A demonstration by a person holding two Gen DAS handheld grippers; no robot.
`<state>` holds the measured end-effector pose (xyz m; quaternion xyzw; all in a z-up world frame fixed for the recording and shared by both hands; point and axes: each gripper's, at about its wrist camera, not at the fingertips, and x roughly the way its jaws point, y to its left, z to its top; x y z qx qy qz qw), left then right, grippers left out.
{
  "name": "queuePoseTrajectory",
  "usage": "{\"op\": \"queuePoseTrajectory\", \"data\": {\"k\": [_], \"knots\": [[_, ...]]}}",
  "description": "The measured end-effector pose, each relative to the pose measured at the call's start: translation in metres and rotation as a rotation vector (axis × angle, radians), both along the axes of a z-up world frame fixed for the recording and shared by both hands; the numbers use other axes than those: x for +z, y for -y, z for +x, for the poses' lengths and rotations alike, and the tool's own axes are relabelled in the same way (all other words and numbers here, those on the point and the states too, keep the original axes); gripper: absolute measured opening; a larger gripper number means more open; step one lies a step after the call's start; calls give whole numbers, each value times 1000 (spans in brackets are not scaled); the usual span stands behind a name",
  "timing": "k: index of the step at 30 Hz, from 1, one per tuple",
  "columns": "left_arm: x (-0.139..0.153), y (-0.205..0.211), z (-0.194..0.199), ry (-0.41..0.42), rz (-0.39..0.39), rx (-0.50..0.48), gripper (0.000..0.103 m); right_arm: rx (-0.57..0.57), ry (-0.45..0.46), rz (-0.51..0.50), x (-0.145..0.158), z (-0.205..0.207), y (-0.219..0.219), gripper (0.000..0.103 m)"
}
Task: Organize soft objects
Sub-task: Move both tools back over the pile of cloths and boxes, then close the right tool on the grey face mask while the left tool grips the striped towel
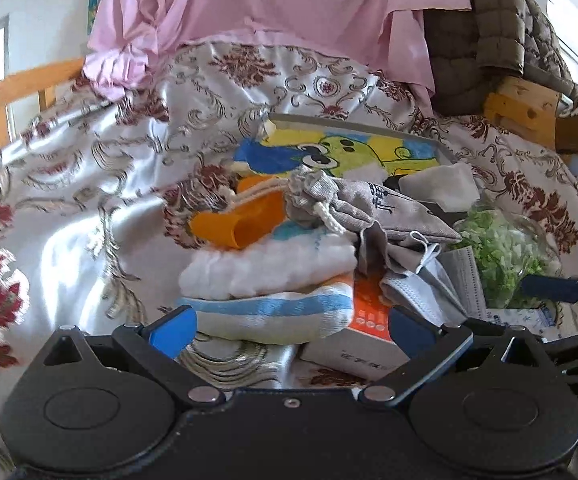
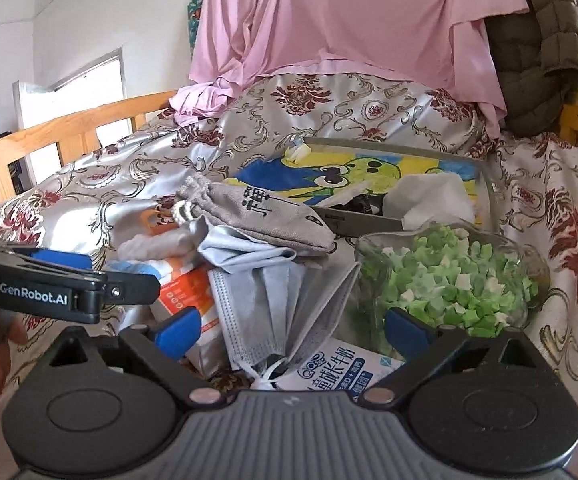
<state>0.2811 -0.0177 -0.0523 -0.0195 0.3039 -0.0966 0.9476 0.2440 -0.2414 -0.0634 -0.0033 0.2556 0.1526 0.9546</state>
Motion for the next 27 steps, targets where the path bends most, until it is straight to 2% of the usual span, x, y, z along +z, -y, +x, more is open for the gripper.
{"op": "queuePoseTrajectory", "data": {"k": [4,6,7,14,18,23,25,27], "knots": [[-4,0,8,-38,-55,26,99,-4,-14,1,-2,3,-1,99],[-5,1,12,-42,-61,46,97,17,-22,7,-2,2,-3,90],[-5,1,13,-47,-66,49,95,25,-27,-4,-2,2,-5,89],[-12,-4,24,-96,-147,69,86,31,-61,5,-9,7,-9,88],[-14,-4,30,-118,-148,61,79,25,-71,29,-13,18,-10,85],[-12,-11,35,-134,-194,74,66,33,-73,58,-13,23,-8,73],[-13,-13,37,-143,-222,62,58,47,-80,69,-13,22,-9,63],[-13,-12,39,-153,-236,51,55,63,-84,76,-12,21,-11,55]]}}
